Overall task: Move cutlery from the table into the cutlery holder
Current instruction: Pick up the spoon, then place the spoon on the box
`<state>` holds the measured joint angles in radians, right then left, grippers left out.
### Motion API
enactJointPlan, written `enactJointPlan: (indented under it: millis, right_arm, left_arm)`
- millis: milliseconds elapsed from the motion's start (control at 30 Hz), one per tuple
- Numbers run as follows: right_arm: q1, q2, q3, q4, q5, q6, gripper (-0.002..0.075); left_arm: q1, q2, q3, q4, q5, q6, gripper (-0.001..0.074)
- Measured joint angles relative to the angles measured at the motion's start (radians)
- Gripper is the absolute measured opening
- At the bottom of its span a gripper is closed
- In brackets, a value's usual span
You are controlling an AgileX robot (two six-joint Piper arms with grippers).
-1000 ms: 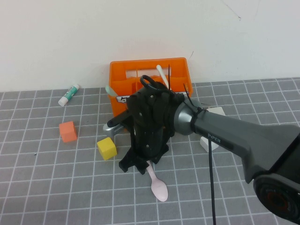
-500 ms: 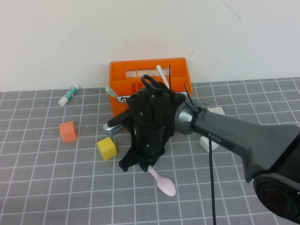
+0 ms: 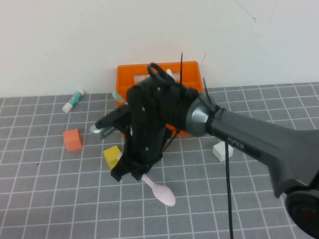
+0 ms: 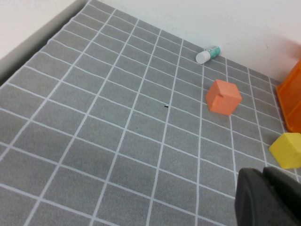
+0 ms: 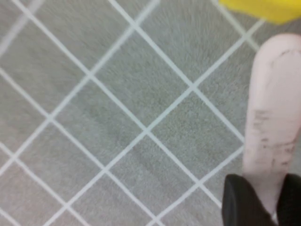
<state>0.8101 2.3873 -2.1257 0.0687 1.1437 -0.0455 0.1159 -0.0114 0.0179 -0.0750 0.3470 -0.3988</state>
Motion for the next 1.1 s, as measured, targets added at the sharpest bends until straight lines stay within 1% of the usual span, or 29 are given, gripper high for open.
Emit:
enactJointPlan:
  millis: [267, 467, 633, 1100]
  right_arm:
    - [0.019, -0.106, 0.0, -0.062, -0.01, -0.002, 0.0148]
    - [0.019, -0.178, 0.0, -0.138, -0.08, 0.012, 0.0148]
    - [-0.007, -0.202, 0.0, -0.158, -0.184, 0.018, 0.0148]
    - [-0.053, -0.203, 0.0, -0.167, -0.565, 0.018, 0.0148]
  left_arm:
    - [0.0, 0.0, 0.0, 0.0, 0.0, 0.0, -0.0001]
    - [0.0, 0.0, 0.0, 0.0, 0.0, 0.0, -0.0001]
    - [0.0, 0.0, 0.0, 0.0, 0.0, 0.001, -0.0001]
    - [0.0, 0.0, 0.0, 0.0, 0.0, 0.001, -0.0001]
